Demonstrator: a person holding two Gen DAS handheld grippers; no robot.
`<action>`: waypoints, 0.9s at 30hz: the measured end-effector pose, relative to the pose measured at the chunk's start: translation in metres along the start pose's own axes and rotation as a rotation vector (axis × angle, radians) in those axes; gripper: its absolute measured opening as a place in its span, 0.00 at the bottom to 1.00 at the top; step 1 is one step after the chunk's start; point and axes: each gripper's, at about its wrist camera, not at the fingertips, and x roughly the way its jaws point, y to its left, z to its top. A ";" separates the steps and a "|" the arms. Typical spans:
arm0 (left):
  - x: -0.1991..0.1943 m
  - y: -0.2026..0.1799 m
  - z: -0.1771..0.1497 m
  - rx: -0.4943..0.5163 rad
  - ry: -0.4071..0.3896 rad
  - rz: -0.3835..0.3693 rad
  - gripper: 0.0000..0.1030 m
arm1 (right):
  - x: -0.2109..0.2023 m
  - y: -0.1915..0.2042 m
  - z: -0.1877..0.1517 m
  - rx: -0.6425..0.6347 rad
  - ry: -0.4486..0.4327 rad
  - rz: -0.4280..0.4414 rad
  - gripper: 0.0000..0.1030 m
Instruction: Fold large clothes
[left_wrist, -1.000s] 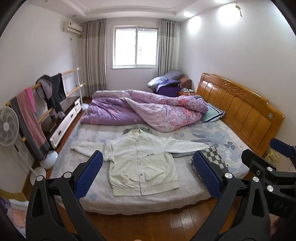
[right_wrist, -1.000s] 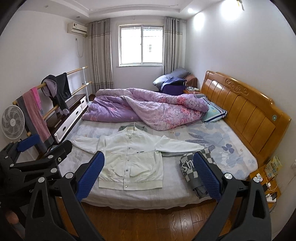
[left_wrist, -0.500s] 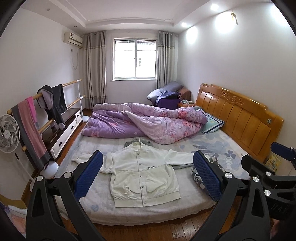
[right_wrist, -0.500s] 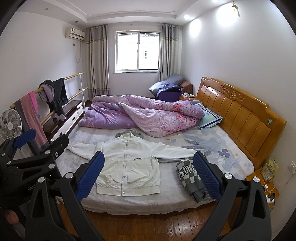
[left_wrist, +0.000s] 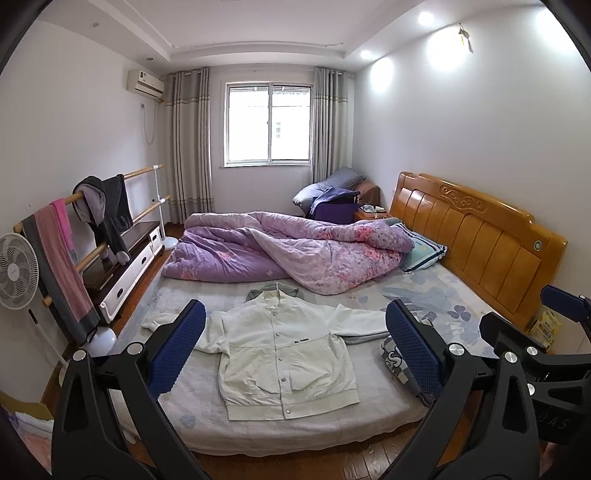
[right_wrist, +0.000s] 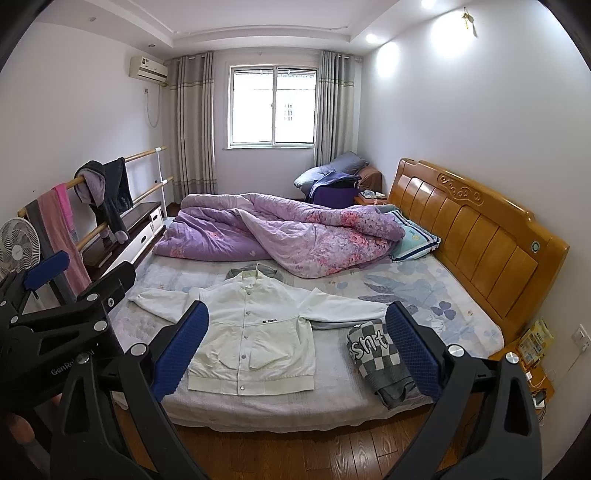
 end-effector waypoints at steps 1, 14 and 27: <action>0.001 -0.001 0.000 0.002 0.000 0.000 0.95 | 0.000 0.000 0.000 0.000 0.001 0.000 0.90; 0.006 -0.006 0.003 0.002 0.004 -0.007 0.95 | 0.001 -0.002 0.001 0.003 0.003 -0.001 0.90; 0.016 -0.010 0.004 0.003 0.015 -0.009 0.95 | 0.000 -0.002 -0.002 0.002 0.011 -0.007 0.90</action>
